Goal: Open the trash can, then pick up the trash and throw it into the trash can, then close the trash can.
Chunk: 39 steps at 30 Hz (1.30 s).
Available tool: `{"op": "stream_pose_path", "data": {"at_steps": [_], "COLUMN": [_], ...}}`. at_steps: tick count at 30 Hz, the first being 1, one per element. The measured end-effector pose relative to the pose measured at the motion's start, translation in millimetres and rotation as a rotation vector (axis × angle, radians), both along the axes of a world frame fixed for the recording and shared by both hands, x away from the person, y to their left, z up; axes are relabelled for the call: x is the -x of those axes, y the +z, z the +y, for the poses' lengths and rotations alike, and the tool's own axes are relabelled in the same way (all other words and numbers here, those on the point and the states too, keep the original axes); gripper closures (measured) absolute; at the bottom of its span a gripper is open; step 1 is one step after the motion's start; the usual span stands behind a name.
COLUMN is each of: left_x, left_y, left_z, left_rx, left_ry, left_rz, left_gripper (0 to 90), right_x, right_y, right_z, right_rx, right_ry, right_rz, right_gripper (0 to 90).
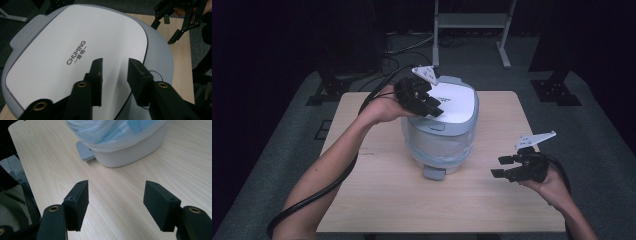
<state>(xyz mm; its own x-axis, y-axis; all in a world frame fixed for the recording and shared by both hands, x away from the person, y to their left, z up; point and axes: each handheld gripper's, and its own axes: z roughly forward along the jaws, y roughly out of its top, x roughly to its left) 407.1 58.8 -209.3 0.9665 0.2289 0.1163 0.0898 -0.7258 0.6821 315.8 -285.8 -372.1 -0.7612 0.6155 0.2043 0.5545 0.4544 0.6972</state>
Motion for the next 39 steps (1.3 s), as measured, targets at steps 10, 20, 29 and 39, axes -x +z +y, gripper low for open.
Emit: {"op": "stream_pose_path", "data": {"at_steps": [10, 20, 29, 39], "left_x": [10.0, 13.4, 17.2, 24.1], "left_y": [6.5, 4.6, 3.2, 0.2], "left_z": [26.8, 38.0, 50.0, 65.4], "left_rx": [0.035, 0.038, 0.05, 0.06], "left_ry": [0.047, 0.07, 0.09, 0.124], "left_rz": [-0.03, -0.032, -0.035, -0.039], "left_gripper": [47.3, 42.0, 40.2, 37.3], "right_x": [-0.2, -3.2, -4.3, -5.3], "right_y": [4.5, 3.4, 1.7, 1.2], "right_z": [2.5, 6.4, 7.7, 8.2], "right_rx": [-0.004, -0.005, -0.012, -0.012], "right_ry": [0.003, 0.007, 0.006, 0.009], "right_rz": [-0.015, -0.013, -0.017, -0.021], "right_gripper": [35.6, 35.6, 35.6, 35.6]}}
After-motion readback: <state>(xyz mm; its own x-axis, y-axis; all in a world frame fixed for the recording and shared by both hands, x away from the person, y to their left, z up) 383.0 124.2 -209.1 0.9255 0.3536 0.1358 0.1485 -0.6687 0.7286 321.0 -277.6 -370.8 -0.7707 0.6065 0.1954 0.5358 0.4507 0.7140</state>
